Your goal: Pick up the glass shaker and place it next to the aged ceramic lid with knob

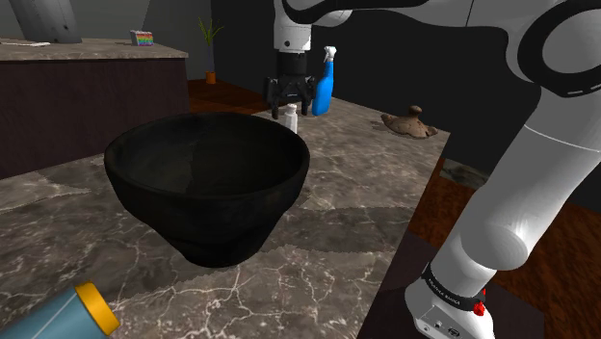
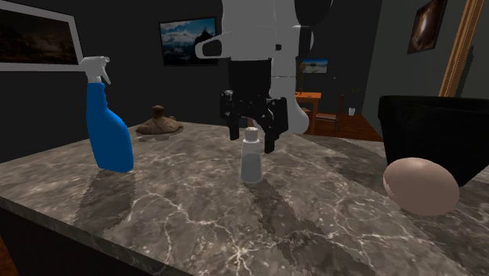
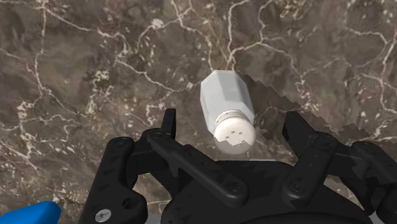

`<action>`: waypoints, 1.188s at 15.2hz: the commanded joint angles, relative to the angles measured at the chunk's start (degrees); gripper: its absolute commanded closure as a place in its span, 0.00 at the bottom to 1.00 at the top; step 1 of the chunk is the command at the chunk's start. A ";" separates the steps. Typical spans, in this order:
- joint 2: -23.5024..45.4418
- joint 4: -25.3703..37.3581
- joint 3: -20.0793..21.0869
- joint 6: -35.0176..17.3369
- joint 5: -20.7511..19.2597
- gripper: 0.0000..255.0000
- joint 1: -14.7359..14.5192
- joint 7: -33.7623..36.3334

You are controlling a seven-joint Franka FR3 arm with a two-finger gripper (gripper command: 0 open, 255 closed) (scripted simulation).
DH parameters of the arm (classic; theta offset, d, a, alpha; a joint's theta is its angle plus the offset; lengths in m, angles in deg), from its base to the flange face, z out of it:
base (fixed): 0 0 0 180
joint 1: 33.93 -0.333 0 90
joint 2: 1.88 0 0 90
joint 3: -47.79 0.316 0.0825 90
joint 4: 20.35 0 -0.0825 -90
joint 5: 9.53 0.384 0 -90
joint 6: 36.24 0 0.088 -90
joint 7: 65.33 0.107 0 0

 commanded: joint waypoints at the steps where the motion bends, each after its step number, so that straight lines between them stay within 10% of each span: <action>1: 0.02 0.00 0.00 -0.03 0.00 0.00 0.00 0.01; 3: 0.01 0.00 0.00 -0.02 0.00 0.00 0.00 0.00; 4: 0.01 0.00 0.00 -0.02 0.00 1.00 0.00 0.00; 18: 0.52 4.46 0.03 3.94 -0.08 1.00 -0.02 0.07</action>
